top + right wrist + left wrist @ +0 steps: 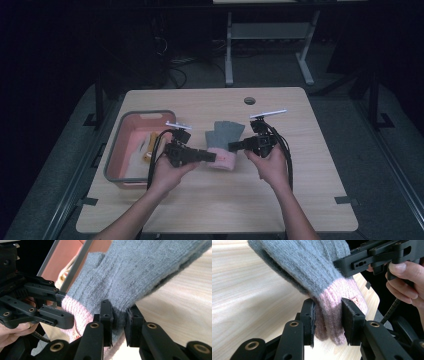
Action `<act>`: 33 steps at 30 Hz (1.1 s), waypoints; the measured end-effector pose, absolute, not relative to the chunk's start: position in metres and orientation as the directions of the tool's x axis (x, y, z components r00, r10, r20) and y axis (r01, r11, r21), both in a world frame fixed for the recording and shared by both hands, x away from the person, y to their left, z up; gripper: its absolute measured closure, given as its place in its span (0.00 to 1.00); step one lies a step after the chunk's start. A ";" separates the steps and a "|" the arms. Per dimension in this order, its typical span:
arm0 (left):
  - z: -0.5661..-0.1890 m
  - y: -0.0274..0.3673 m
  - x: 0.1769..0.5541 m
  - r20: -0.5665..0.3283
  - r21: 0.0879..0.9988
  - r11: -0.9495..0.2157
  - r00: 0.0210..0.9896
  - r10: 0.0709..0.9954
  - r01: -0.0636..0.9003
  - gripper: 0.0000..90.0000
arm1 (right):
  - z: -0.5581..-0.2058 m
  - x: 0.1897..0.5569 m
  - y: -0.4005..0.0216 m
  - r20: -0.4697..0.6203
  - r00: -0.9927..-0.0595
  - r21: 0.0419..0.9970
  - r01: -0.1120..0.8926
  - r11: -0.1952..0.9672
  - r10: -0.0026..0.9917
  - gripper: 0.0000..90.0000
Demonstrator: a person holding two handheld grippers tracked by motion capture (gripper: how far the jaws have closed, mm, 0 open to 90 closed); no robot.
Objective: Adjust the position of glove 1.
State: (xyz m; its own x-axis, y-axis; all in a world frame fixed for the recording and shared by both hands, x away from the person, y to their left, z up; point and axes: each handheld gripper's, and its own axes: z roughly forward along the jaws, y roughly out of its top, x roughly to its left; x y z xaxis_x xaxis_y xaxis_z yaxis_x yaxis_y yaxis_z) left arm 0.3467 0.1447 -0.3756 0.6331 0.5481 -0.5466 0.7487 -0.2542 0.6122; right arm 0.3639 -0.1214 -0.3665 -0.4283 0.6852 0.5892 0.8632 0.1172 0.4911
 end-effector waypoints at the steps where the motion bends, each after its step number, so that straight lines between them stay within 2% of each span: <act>1: -0.375 0.146 0.347 -0.547 0.614 -0.251 0.632 0.549 0.749 0.73 | -0.365 0.365 -0.120 0.588 -0.429 0.490 0.863 0.119 0.686 0.87; 33: -0.350 0.187 0.350 -0.530 0.642 -0.193 0.611 0.588 0.742 0.73 | -0.338 0.386 -0.078 0.575 -0.489 0.509 0.841 0.182 0.656 0.87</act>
State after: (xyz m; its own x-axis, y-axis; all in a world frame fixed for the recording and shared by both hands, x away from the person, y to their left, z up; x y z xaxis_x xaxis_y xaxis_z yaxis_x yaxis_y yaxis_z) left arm 0.3500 0.1869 -0.3498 0.6108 0.5881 -0.5302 0.7424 -0.1926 0.6416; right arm 0.3863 -0.0779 -0.3379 -0.4893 0.6559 0.5748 0.8415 0.1820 0.5087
